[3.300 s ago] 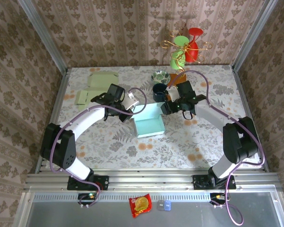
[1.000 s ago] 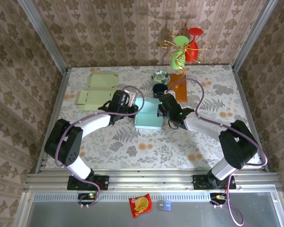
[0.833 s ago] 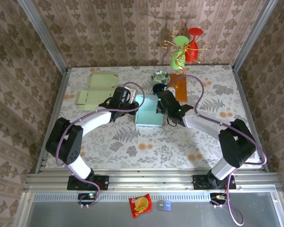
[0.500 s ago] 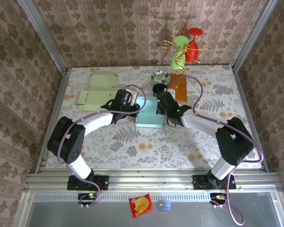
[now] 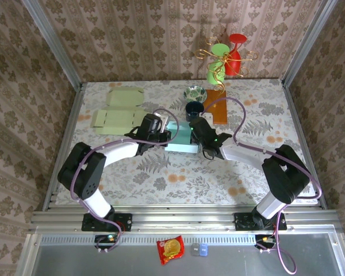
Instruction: Fold the paper box
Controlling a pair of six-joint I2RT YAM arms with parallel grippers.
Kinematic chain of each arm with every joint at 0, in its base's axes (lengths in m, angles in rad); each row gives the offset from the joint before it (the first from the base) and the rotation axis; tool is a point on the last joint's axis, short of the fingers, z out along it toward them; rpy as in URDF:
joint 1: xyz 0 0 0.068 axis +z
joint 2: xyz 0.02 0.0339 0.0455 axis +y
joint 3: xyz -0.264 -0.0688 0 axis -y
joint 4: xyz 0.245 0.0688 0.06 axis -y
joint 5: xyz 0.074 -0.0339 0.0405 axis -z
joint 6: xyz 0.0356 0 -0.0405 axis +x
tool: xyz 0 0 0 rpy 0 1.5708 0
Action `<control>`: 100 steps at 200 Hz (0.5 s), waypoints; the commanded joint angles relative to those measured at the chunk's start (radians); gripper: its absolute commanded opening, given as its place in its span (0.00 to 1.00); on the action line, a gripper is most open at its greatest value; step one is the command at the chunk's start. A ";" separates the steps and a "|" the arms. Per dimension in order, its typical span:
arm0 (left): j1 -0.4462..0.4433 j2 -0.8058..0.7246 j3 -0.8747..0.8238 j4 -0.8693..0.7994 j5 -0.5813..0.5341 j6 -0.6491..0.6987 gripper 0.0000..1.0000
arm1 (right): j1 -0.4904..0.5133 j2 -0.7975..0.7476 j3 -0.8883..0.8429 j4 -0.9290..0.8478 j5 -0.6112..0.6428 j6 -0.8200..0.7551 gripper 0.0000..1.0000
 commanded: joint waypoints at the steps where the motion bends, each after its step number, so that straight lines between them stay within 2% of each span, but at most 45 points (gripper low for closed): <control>1: -0.026 0.009 -0.047 -0.048 0.035 0.027 0.14 | 0.027 -0.025 -0.022 -0.013 -0.020 -0.007 0.09; 40: -0.031 0.016 -0.032 -0.094 -0.001 0.032 0.09 | 0.034 -0.048 0.061 -0.167 -0.054 0.034 0.31; 48: -0.031 0.017 -0.030 -0.099 -0.011 0.032 0.07 | 0.034 -0.058 0.082 -0.206 -0.067 0.061 0.39; 68: -0.032 0.016 -0.028 -0.108 -0.030 0.032 0.05 | 0.031 -0.090 0.111 -0.274 -0.157 0.138 0.55; 100: -0.039 0.020 -0.018 -0.117 -0.042 0.034 0.04 | 0.029 -0.154 0.116 -0.322 -0.293 0.286 0.67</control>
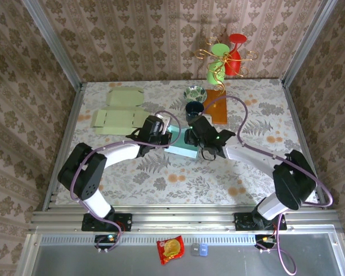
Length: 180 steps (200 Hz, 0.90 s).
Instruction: Fold the paper box
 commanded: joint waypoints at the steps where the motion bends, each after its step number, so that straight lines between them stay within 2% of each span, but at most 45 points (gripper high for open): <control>1: -0.013 0.023 -0.010 -0.123 -0.007 0.011 0.04 | 0.001 -0.070 0.023 -0.087 -0.131 0.146 0.67; 25: -0.017 0.028 -0.005 -0.126 -0.016 0.009 0.03 | -0.009 -0.126 -0.007 -0.079 -0.177 0.261 0.75; 53: -0.022 0.028 -0.005 -0.126 -0.021 0.008 0.03 | -0.039 -0.199 -0.022 -0.101 -0.224 0.400 0.77; 103: -0.028 0.024 -0.003 -0.126 -0.027 0.003 0.04 | -0.116 -0.241 0.022 -0.116 -0.299 0.706 0.71; 133: -0.032 0.024 -0.002 -0.124 -0.037 -0.004 0.04 | -0.114 -0.221 -0.017 -0.043 -0.315 1.012 0.60; 146: -0.034 0.025 -0.002 -0.123 -0.041 -0.005 0.04 | -0.100 -0.201 -0.024 0.000 -0.297 1.122 0.58; 180: -0.038 0.029 -0.005 -0.117 -0.047 -0.010 0.04 | -0.095 -0.099 0.056 0.012 -0.277 1.231 0.56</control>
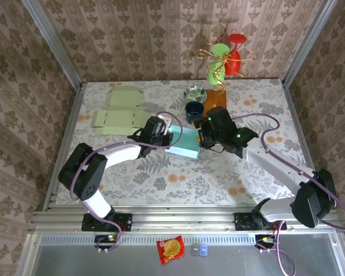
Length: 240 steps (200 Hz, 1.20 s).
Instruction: Fold the paper box
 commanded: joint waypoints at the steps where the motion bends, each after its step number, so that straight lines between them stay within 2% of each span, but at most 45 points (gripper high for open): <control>1: -0.013 0.029 -0.008 -0.112 0.000 -0.010 0.04 | 0.006 0.076 0.057 0.024 0.011 0.187 0.55; 53: -0.015 0.033 -0.009 -0.103 -0.003 -0.010 0.04 | -0.002 0.182 0.083 0.054 -0.021 0.269 0.47; 111: -0.016 0.036 -0.003 -0.105 -0.002 -0.005 0.04 | -0.031 0.185 0.070 0.092 -0.017 0.289 0.41; 164: -0.016 0.039 0.003 -0.109 -0.001 -0.003 0.04 | -0.035 0.188 0.066 0.114 -0.043 0.307 0.23; 184: -0.016 0.037 0.002 -0.110 -0.004 -0.003 0.05 | -0.035 0.182 0.057 0.110 -0.048 0.310 0.12; 197: -0.016 0.033 0.000 -0.112 -0.006 -0.007 0.08 | -0.033 0.179 0.047 0.112 -0.056 0.314 0.06; 212: -0.015 0.020 -0.002 -0.121 -0.011 -0.018 0.18 | -0.029 0.173 0.033 0.118 -0.059 0.318 0.00; 240: -0.016 -0.034 -0.020 -0.145 -0.009 -0.043 0.32 | -0.020 0.160 0.009 0.125 -0.062 0.318 0.00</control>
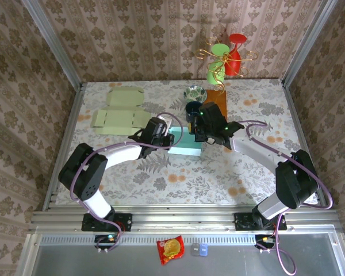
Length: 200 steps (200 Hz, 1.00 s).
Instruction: Fold the paper box
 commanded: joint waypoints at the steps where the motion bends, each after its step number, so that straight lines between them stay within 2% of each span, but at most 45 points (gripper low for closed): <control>1: -0.007 -0.035 -0.023 -0.112 0.005 -0.022 0.32 | 0.014 -0.026 -0.034 -0.007 -0.020 0.020 0.00; 40: -0.006 -0.147 -0.093 -0.134 0.074 -0.077 0.44 | 0.025 -0.041 -0.092 0.030 -0.033 0.016 0.00; 110: -0.006 -0.370 -0.207 -0.152 0.274 -0.180 0.46 | 0.039 -0.058 -0.154 0.078 -0.045 -0.015 0.00; 137: -0.001 -0.437 -0.193 -0.232 0.269 -0.218 0.46 | 0.043 -0.064 -0.182 0.108 -0.048 -0.020 0.00; 169: 0.087 -0.456 -0.137 -0.309 0.272 -0.344 0.51 | 0.046 -0.069 -0.206 0.132 -0.053 -0.045 0.00; 200: 0.189 -0.359 -0.041 -0.339 0.356 -0.449 0.51 | 0.045 -0.073 -0.244 0.165 -0.065 -0.056 0.00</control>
